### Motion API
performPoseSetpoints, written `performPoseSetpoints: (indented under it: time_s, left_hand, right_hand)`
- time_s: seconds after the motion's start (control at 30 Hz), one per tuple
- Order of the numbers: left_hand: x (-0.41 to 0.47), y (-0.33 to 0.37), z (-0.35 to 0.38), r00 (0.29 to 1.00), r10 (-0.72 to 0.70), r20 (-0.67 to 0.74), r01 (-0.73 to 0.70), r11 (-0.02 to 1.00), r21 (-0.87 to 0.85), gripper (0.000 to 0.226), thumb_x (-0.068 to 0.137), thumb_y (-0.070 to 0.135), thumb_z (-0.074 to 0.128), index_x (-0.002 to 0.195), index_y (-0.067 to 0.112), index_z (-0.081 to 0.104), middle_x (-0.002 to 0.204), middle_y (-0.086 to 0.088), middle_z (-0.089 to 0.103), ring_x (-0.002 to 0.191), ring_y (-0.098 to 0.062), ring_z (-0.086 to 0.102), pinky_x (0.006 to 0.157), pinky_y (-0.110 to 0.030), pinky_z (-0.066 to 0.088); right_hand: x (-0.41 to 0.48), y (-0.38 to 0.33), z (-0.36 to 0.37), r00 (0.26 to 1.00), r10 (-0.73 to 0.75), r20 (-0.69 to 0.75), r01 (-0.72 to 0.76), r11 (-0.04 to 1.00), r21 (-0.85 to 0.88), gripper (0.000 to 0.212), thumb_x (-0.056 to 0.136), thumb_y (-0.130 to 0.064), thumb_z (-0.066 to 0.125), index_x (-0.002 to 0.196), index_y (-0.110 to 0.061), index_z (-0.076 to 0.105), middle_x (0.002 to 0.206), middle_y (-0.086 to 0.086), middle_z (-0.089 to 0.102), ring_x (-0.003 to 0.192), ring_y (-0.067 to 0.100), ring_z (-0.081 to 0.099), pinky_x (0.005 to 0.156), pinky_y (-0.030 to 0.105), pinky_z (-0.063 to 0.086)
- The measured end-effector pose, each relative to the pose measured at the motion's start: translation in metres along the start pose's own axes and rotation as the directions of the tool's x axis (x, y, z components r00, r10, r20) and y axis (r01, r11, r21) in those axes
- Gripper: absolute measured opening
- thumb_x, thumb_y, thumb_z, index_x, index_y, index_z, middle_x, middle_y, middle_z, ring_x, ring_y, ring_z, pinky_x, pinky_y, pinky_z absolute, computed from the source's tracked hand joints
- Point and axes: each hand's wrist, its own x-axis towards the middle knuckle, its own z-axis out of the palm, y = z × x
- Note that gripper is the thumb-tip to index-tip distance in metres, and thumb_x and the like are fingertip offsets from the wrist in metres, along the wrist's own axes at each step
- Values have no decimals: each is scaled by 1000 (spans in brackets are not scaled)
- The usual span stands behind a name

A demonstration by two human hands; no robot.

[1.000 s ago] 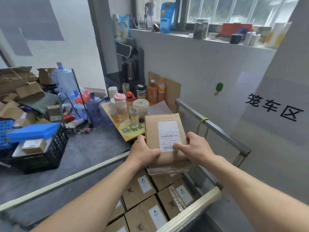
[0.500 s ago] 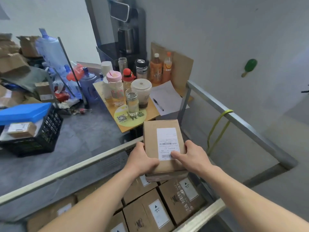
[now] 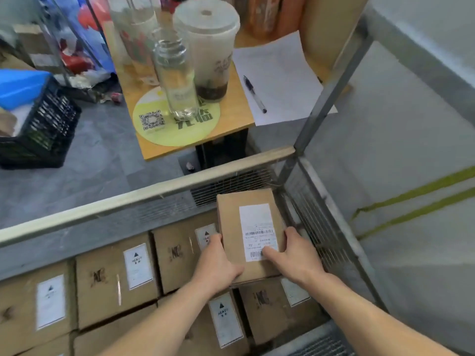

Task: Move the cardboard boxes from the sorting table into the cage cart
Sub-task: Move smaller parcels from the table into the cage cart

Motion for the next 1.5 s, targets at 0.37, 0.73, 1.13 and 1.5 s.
performPoseSetpoints:
  time_s: [0.37, 0.73, 1.13, 1.5]
  left_hand:
    - [139, -28, 97, 994, -25, 105, 25, 1000, -5, 63, 81, 18, 75, 131, 24, 37, 114, 4, 63, 102, -17, 64, 89, -34, 57]
    - [157, -17, 108, 967, -6, 256, -1, 1000, 26, 81, 92, 18, 69, 157, 19, 20, 125, 9, 52, 111, -14, 58, 91, -21, 46]
    - [63, 27, 31, 966, 146, 212, -216, 908, 359, 75, 92, 33, 66, 155, 20, 29, 156, -3, 39, 139, -21, 42, 99, -22, 34]
    - [-117, 86, -80, 842, 487, 233, -498, 535, 682, 71, 91, 46, 61, 150, 18, 34, 156, -1, 37, 143, -21, 35, 114, -44, 38]
  right_hand:
    - [136, 95, 58, 991, 135, 0, -134, 982, 132, 55, 78, -46, 76, 121, -23, 51, 114, -6, 68, 99, 19, 66, 85, 42, 57]
    - [174, 123, 70, 980, 189, -59, -181, 976, 123, 84, 63, -63, 64, 135, -29, 38, 119, 1, 61, 97, 23, 65, 80, 46, 59]
    - [84, 51, 30, 990, 82, -118, -90, 994, -58, 60, 91, -43, 63, 137, -12, 43, 130, 10, 50, 107, 26, 56, 84, 42, 56]
    - [-136, -66, -52, 950, -41, -311, 9, 995, -102, 72, 100, -50, 50, 158, -14, 28, 163, 3, 32, 150, 20, 27, 119, 35, 27]
